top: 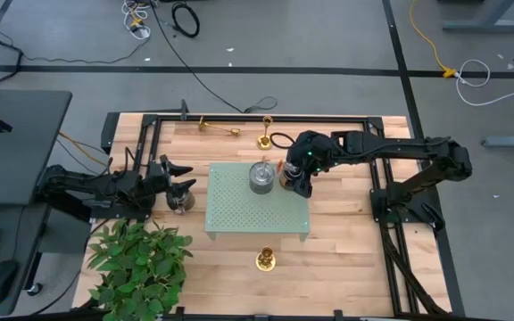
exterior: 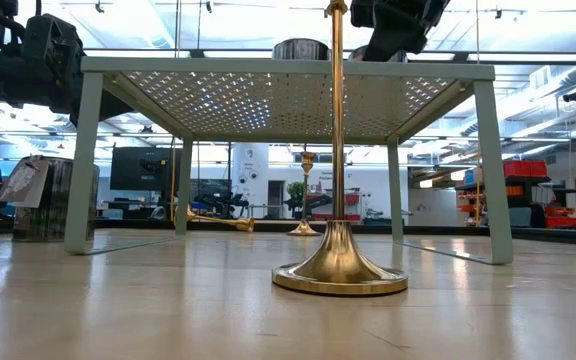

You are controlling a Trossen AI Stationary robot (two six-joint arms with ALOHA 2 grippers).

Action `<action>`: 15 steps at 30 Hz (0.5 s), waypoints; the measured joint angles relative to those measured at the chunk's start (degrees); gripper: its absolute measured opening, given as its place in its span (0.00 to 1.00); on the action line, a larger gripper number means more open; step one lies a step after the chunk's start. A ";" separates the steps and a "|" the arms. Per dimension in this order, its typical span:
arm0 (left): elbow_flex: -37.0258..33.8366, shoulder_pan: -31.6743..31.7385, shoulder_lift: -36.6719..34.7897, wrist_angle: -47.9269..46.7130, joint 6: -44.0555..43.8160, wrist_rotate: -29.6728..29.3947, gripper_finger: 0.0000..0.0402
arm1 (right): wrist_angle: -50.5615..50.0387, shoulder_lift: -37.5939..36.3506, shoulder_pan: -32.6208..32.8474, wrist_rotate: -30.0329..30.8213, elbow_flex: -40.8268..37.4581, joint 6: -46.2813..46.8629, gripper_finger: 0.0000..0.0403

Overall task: Pick & Place candle stick holders
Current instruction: Put the bottom orange scented candle on the shelf

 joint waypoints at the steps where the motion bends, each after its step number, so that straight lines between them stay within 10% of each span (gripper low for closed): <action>1: 0.00 0.00 0.00 0.00 0.00 0.01 0.54 | -0.02 0.02 0.00 0.01 -0.02 0.00 0.91; 15: 0.01 0.01 0.00 0.00 0.00 0.00 0.54 | 0.17 0.06 0.20 -1.11 -0.10 0.35 0.98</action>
